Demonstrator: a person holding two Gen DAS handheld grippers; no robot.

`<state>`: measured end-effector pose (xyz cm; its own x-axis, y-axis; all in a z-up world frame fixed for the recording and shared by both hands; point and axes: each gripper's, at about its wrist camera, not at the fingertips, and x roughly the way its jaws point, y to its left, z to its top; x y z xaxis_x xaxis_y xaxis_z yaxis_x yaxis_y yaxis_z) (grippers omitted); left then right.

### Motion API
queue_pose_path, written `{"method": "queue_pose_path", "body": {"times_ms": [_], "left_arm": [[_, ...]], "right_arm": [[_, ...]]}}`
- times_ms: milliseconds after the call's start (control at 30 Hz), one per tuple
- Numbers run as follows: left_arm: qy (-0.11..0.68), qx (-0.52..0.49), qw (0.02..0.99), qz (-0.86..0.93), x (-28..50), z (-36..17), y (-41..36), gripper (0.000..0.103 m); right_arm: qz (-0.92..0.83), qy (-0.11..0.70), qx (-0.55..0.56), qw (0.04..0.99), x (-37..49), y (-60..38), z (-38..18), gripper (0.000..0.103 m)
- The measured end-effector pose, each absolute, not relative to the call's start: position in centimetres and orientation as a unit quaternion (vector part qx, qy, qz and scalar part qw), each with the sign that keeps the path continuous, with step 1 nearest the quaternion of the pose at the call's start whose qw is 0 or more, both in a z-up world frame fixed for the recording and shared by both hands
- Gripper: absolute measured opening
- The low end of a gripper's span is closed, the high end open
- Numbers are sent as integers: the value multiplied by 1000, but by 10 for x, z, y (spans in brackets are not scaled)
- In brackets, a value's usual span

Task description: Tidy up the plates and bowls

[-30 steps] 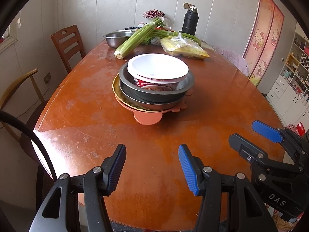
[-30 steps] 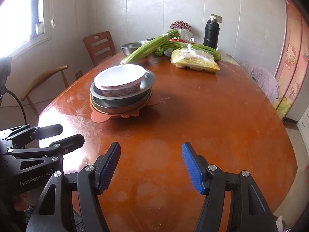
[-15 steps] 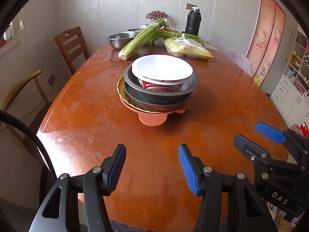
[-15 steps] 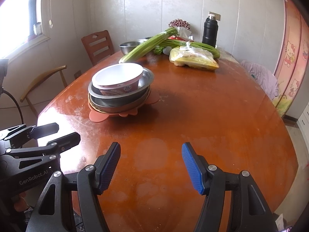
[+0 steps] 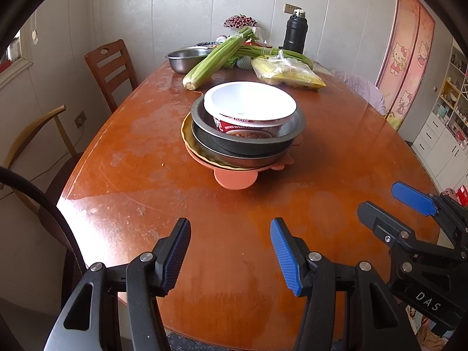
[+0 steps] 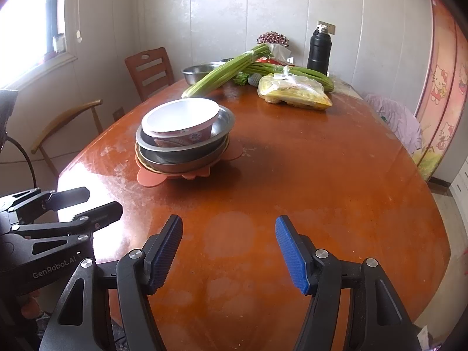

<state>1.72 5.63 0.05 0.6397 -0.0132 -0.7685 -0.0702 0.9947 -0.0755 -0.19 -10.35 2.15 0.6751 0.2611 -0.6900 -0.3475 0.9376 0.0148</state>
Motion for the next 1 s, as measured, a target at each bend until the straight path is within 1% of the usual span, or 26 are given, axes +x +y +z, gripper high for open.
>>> {"method": "queue_pose_path", "body": {"times_ms": [733,900,1000], "left_arm": [[422,-53,905,21,18,0,60,57],[425,-53,903,29,28,-4,66,59],[427,-62,902,18,47,1,79,60]], "right_arm": [[166,364,-68,914,-2,-100,23,68],[168,365,-71,913,4,-102,25,68],[167,365,-63,914,18,-113,31,68]]}}
